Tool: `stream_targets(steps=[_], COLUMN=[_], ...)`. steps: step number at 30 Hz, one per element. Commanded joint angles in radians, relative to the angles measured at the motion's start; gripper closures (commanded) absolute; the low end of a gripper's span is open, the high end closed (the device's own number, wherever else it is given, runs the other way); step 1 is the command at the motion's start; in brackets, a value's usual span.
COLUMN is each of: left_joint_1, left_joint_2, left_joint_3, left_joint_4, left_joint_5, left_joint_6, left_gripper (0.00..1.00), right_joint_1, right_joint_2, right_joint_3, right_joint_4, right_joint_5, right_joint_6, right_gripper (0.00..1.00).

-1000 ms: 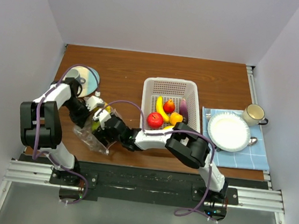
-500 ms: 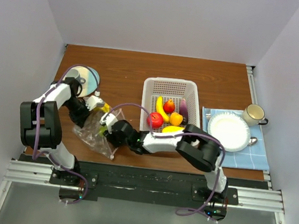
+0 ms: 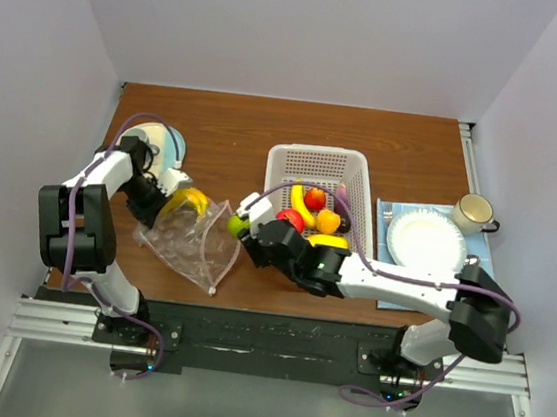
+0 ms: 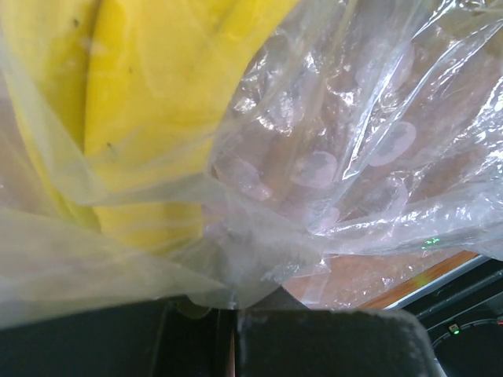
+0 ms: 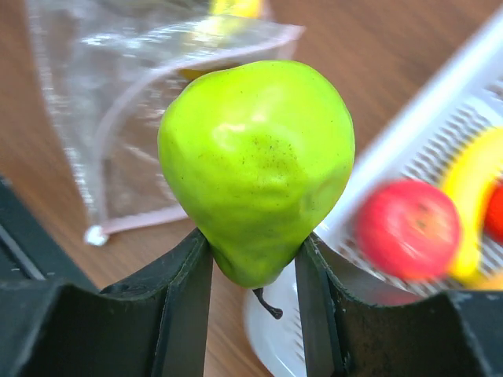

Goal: Open the zip-top bag and remove the fake food

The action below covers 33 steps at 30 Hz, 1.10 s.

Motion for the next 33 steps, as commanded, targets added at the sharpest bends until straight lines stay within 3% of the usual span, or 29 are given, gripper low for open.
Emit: stream_targets(steps=[1,3,6,8,9,12,13,18,23,25,28,29,31,33], left_joint_1=[0.0,-0.001,-0.001,-0.001,-0.001,-0.001,0.0,-0.001,-0.001,-0.001,0.0,0.0,-0.001,-0.001], left_joint_2=[-0.01,-0.017,-0.029,-0.04,-0.046,-0.073,-0.084,-0.121,-0.156,-0.139,-0.119,-0.113,-0.1,-0.095], left_joint_3=[0.04,0.043,0.066,0.116,0.139,0.237,0.28,0.331,0.224,0.172,0.118,0.11,0.096,0.09], left_joint_4=[0.017,0.007,-0.029,-0.089,-0.139,-0.241,-0.262,-0.339,-0.272,-0.241,-0.189,-0.172,-0.163,-0.152], left_joint_5=[-0.005,0.004,0.046,0.113,0.142,0.247,0.28,0.297,0.244,0.233,0.213,0.21,0.198,0.192], left_joint_6=[-0.019,-0.015,-0.004,0.002,0.015,0.045,0.053,0.079,0.073,0.067,0.055,0.05,0.05,0.05], left_gripper=[1.0,1.0,1.0,1.0,1.0,1.0,1.0,1.0,1.0,1.0,1.0,1.0,1.0,1.0], right_joint_1=[-0.004,-0.013,-0.093,-0.149,-0.157,-0.16,-0.159,-0.147,-0.024,0.011,0.03,0.031,0.031,0.031], right_joint_2=[-0.093,-0.118,-0.086,-0.054,-0.017,0.011,0.008,-0.036,-0.007,0.025,0.069,0.095,0.118,0.16], right_joint_3=[-0.045,-0.048,-0.025,0.014,0.025,0.056,0.062,0.047,0.042,0.056,0.077,0.079,0.07,0.071], right_joint_4=[-0.083,-0.121,-0.216,-0.282,-0.29,-0.263,-0.244,-0.102,-0.017,0.0,0.0,0.006,0.03,0.056], right_joint_5=[0.249,0.479,0.578,0.579,0.582,0.549,0.531,0.385,0.313,0.264,0.19,0.164,0.147,0.129], right_joint_6=[0.037,0.09,0.168,0.205,0.216,0.181,0.169,0.084,0.02,0.009,0.035,0.043,0.046,0.043], right_gripper=[0.8,0.8,0.7,0.52,0.33,0.01,0.01,0.01,0.02,0.07,0.37,0.55,0.73,0.77])
